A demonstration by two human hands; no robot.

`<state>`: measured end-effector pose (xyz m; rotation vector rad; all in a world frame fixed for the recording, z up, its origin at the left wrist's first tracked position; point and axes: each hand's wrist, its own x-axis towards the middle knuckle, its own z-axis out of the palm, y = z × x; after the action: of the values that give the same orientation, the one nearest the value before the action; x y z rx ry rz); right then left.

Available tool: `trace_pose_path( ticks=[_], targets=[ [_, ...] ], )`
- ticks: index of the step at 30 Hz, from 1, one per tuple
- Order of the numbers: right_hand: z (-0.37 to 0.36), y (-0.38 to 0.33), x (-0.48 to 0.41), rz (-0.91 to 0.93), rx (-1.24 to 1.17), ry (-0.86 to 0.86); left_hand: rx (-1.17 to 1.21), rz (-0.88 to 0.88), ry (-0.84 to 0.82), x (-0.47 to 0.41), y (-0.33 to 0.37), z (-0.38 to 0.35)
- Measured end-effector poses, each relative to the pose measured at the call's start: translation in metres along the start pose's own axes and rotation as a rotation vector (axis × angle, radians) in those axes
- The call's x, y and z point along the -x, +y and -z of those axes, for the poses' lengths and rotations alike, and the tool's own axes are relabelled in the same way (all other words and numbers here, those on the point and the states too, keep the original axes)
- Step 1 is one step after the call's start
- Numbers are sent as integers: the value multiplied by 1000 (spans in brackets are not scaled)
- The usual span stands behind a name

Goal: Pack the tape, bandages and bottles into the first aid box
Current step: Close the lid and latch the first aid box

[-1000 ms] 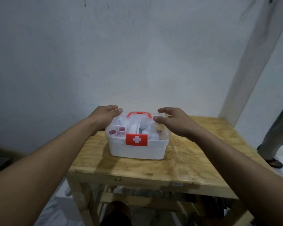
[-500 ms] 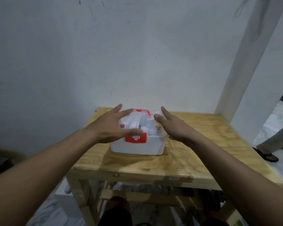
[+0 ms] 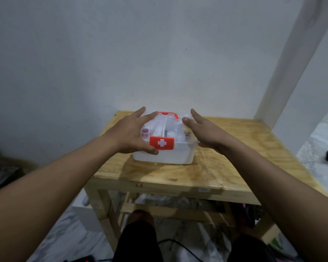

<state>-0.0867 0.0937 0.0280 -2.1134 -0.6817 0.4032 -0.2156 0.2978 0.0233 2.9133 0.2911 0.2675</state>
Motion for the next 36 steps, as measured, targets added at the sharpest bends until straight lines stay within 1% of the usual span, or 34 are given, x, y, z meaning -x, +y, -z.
trace_pose_path(
  ticks=[3,5,9,14,17,26,29,33,36],
  targets=[
    [0,-1,1,6,-5,0,-12,4,7,1,0,-1],
    [-3,0,2,32,35,24,-12,10,8,1,0,-2],
    [-12,1,14,154,188,88,57,24,-2,0,-3,-3],
    [-8,16,37,311,466,62,117,11,47,2,-5,-5],
    [-9,19,37,327,517,91,132,-2,76,3,-6,-8],
    [-24,19,40,345,501,210,148,-18,154,1,-9,-14],
    [-24,23,39,357,464,191,166,-31,173,2,-10,-17],
    [-17,30,36,332,374,162,316,11,250,4,-17,-26],
    [-16,39,36,284,297,136,462,46,263,9,-22,-35]
  ],
)
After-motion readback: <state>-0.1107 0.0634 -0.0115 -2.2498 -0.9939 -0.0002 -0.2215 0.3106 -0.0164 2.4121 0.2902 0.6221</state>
